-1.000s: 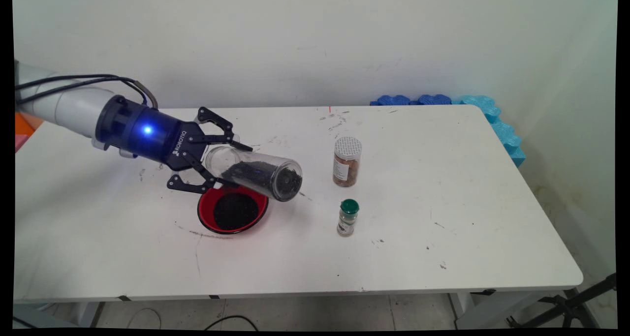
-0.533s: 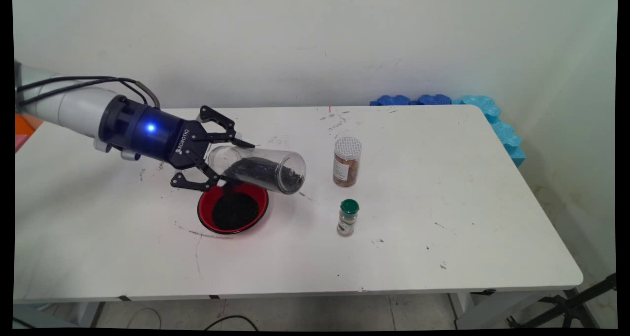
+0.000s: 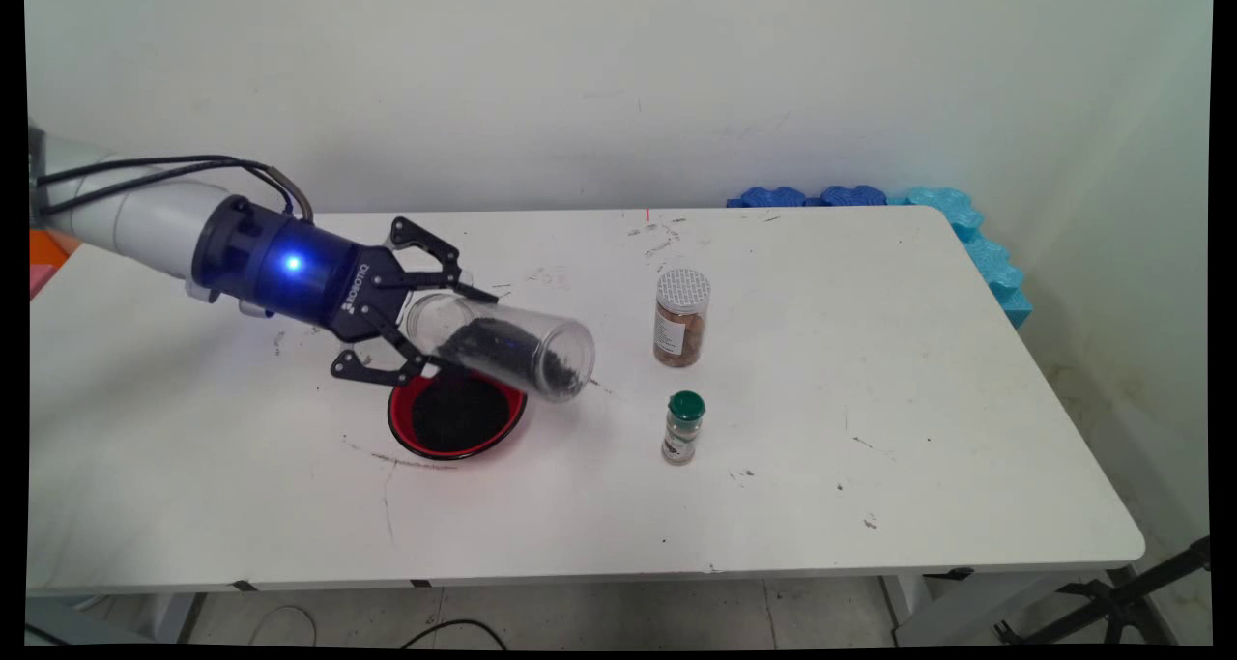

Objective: Pour the black seasoning powder in the red bowl

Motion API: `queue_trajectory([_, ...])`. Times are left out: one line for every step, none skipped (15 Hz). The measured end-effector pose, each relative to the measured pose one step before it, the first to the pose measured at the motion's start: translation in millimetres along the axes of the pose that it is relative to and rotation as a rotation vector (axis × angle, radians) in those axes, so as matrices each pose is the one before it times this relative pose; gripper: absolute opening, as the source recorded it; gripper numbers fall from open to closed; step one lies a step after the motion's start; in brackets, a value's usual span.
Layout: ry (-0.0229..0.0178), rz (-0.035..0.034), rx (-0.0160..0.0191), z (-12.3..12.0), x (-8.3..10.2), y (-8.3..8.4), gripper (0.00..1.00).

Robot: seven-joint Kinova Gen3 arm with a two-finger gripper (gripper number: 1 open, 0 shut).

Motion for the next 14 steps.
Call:
queue_trajectory([0.00052,0.03705,0.01065,0.08,1.34,-1.11,0.0])
queue_trajectory([0.00098,0.03052,0.00692,0.08,0.97,-0.74,0.0])
queue_trajectory([0.00185,0.03493,0.00751,0.16,1.18,-0.73,0.0])
queue_trajectory([0.00269,0.03838,0.0078,0.28,1.3,-0.58,0.0])
queue_trajectory([0.0021,0.02868,0.00531,0.22,0.93,-0.26,0.0])
queue_trajectory([0.00193,0.0273,0.00528,0.28,0.89,-0.28,0.0])
queue_trajectory([0.00277,0.03362,0.00579,0.39,1.14,-0.23,0.0])
queue_trajectory([0.0024,0.03894,0.00644,0.38,1.12,-0.15,0.0])
queue_trajectory([0.00146,0.04118,0.00703,0.44,1.09,-0.07,0.0])
queue_trajectory([0.00113,0.037,0.00645,0.24,1.11,-0.07,0.0])
queue_trajectory([0.0022,0.04511,0.00618,0.17,1.23,0.33,0.0])
queue_trajectory([0.00264,0.04585,0.00535,0.26,1.25,0.72,0.0])
queue_trajectory([0.00303,0.03941,0.00321,0.19,1.28,1.08,0.0])
queue_trajectory([0.00482,0.04591,0.0036,0.25,1.75,1.56,0.0])
